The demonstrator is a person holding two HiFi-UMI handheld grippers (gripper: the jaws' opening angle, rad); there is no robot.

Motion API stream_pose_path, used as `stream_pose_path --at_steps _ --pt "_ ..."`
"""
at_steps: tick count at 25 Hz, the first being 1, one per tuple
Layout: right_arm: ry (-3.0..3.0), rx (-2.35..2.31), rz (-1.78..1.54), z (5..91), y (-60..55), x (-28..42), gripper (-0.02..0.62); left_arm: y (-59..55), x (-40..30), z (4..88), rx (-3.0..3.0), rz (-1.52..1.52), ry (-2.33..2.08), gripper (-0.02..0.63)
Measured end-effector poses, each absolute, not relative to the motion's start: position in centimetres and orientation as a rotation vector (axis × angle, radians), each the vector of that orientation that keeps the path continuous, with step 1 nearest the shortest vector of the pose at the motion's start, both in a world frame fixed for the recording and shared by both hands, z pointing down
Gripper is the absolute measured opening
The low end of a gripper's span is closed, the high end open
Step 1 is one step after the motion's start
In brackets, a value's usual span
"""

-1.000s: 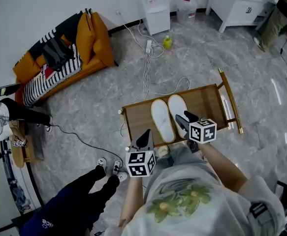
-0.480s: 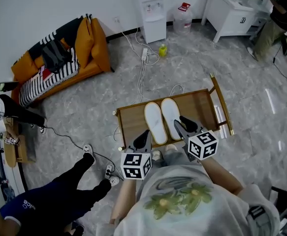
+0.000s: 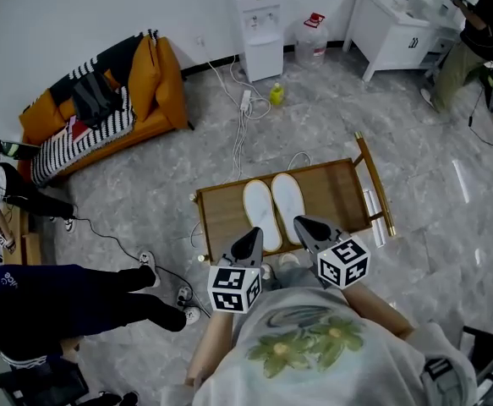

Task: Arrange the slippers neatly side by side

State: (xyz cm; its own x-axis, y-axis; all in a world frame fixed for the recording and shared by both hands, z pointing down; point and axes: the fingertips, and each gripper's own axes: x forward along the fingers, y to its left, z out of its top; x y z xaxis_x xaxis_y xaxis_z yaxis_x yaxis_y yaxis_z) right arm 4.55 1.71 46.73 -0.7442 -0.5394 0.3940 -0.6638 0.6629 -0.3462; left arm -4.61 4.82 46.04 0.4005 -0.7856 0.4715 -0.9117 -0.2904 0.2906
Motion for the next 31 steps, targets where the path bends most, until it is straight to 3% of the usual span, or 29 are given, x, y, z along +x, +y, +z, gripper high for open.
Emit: stream_pose_path --at_steps 31 --pt "-2.584 1.007 0.666 46.4 2.1 6.9 0.005 4.4 -2.2 45.3 2.190 0.343 -1.418 0.015"
